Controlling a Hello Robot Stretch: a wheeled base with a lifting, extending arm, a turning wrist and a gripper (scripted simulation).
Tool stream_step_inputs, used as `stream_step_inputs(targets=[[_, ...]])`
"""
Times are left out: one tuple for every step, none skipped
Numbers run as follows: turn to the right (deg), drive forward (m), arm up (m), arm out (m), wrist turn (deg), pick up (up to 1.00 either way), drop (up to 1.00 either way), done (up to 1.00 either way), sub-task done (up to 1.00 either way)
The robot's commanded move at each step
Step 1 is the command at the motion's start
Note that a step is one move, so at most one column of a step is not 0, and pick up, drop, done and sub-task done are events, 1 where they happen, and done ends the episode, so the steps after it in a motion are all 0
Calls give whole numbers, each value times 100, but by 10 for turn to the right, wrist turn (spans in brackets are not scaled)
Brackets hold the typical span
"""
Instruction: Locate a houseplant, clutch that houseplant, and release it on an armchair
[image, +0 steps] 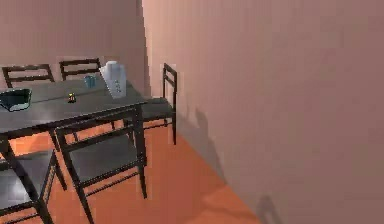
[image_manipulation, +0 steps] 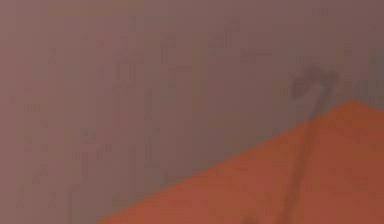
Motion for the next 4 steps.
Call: stream_step_inputs(targets=[[-450, 0, 0, 0, 0, 0, 0, 0, 0], [-330, 0, 0, 0, 0, 0, 0, 0, 0], [0, 100, 0, 0, 0, 0, 0, 0, 0], [-60, 0, 0, 0, 0, 0, 0, 0, 0]])
